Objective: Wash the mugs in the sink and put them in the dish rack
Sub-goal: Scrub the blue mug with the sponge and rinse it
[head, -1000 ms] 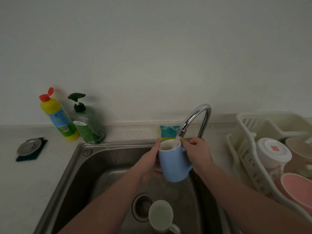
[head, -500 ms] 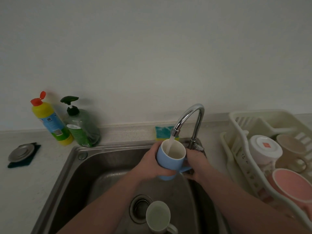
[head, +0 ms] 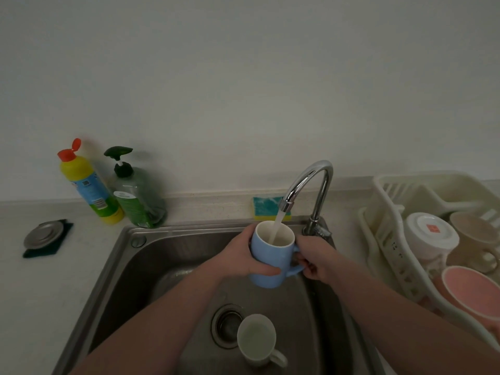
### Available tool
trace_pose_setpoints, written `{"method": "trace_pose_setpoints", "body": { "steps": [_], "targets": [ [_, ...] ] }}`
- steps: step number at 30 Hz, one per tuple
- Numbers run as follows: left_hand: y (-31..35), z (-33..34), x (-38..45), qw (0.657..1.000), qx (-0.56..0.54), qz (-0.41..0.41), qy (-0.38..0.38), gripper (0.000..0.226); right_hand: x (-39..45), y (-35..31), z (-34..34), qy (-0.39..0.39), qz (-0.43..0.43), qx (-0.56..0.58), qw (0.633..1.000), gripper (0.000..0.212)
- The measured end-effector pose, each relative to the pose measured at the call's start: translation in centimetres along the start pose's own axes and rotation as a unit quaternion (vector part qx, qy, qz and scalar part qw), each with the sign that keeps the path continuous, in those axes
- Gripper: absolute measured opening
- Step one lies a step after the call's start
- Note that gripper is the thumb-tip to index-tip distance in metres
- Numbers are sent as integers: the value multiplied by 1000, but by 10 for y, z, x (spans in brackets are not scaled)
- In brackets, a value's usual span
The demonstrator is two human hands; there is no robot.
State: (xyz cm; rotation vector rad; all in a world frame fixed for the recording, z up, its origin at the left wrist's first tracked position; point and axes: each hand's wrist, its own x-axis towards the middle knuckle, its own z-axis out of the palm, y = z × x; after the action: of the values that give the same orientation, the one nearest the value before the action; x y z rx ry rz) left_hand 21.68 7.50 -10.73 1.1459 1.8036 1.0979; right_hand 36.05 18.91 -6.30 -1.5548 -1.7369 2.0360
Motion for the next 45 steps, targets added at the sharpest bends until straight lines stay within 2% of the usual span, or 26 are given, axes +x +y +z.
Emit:
{"method": "trace_pose_setpoints", "body": {
  "steps": [10, 17, 22, 25, 29, 32, 34, 36, 39, 41, 43, 45],
  "targets": [
    [-10, 8, -3, 999, 32, -16, 3, 96, 4, 10, -1, 5, 10, -43, 999, 29],
    [-3, 11, -5, 999, 38, 0, 25, 98, 3, 11, -1, 13, 6, -24, 1000, 31],
    [0, 14, -9, 995, 66, 49, 60, 97, 5, 16, -1, 9, -13, -3, 1000, 26],
    [0, 17, -12, 988, 91, 97, 77, 94, 3, 17, -1, 13, -4, 26, 1000, 19],
    [1, 19, -11, 982, 126, 114, 81, 93, 9, 21, -2, 20, 24, 62, 998, 11],
    [3, 19, -9, 989, 101, 83, 69, 94, 15, 17, -7, 0, 81, 74, 994, 10],
    [0, 17, -9, 997, 38, 33, 53, 91, 17, 10, -11, -58, 132, 37, 989, 16],
    [-6, 14, -10, 999, -38, -15, 35, 88, 15, 3, -14, -114, 148, 4, 982, 22],
    [-9, 9, -9, 990, -124, -63, 27, 83, 11, -5, -10, -106, 91, -64, 988, 25],
    [-11, 5, -9, 980, -182, -72, 29, 68, 11, -11, 1, -46, -19, -137, 989, 26],
    [-16, 4, -12, 963, -249, -93, 38, 66, 12, -18, 15, 17, -168, -242, 956, 30],
    [-23, 4, -13, 946, -301, -106, 52, 77, 11, -20, 28, 69, -251, -334, 906, 36]
  ]
}}
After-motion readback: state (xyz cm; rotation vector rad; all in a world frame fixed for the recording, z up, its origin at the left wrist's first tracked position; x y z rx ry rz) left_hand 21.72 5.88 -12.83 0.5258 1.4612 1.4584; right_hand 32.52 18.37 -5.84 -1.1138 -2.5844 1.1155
